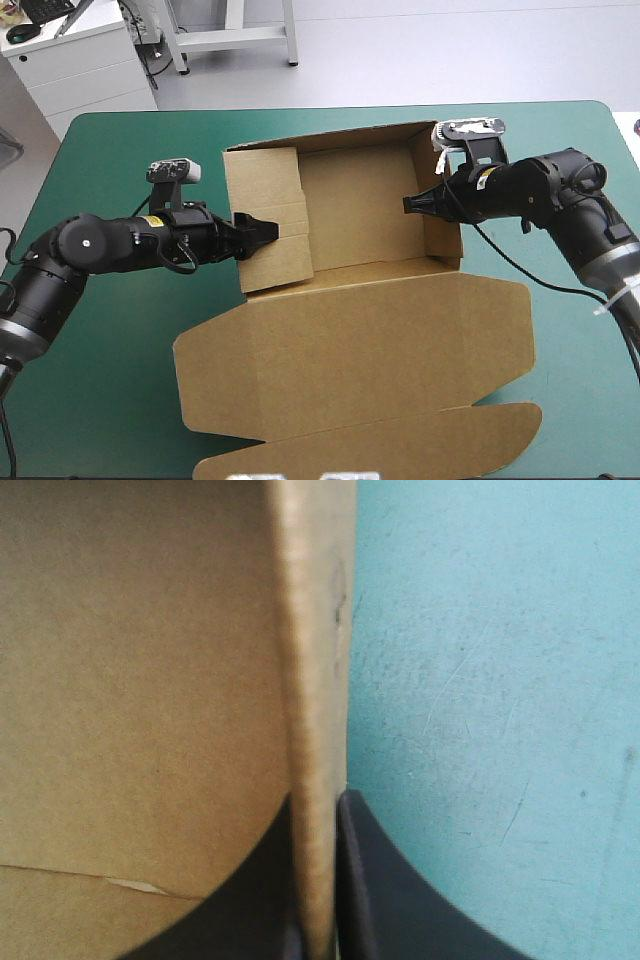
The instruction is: Fold the box
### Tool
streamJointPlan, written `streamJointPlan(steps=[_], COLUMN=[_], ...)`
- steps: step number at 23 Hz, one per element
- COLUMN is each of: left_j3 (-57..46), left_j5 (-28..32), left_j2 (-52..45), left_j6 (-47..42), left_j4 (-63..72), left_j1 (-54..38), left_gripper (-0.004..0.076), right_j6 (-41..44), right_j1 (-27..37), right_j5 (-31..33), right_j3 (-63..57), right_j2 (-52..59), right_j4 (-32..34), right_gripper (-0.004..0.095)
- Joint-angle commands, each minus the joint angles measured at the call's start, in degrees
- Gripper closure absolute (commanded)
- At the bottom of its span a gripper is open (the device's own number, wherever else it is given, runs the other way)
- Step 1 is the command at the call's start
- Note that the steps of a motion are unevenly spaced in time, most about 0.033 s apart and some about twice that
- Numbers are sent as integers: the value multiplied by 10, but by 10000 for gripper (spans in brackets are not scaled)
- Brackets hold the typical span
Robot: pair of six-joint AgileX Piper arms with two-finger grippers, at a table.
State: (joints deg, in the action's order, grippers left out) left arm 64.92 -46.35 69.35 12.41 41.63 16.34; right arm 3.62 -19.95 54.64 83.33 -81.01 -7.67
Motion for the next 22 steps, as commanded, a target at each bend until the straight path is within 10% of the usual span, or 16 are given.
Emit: streamJointPlan(steps=[1, 7, 16, 22], left_j3=[20, 20, 43, 60], left_j5=[82, 115, 118, 109], left_j2=[-16, -15, -15, -15], left_j6=[-124, -304, -313, -280], left_j4=[-107, -317, -328, -329], left_j1=[54, 110, 112, 127], left_gripper=[157, 157, 187, 589], right_j6=[7, 7, 12, 13], right_j1=[-2, -2, -2, -2], right_j5=[-35, -43, -49, -50], right_j3=[20, 20, 20, 20], right_j2=[25, 25, 25, 25], right_j4=[-14, -14, -14, -14], right_gripper=[908, 908, 908, 908])
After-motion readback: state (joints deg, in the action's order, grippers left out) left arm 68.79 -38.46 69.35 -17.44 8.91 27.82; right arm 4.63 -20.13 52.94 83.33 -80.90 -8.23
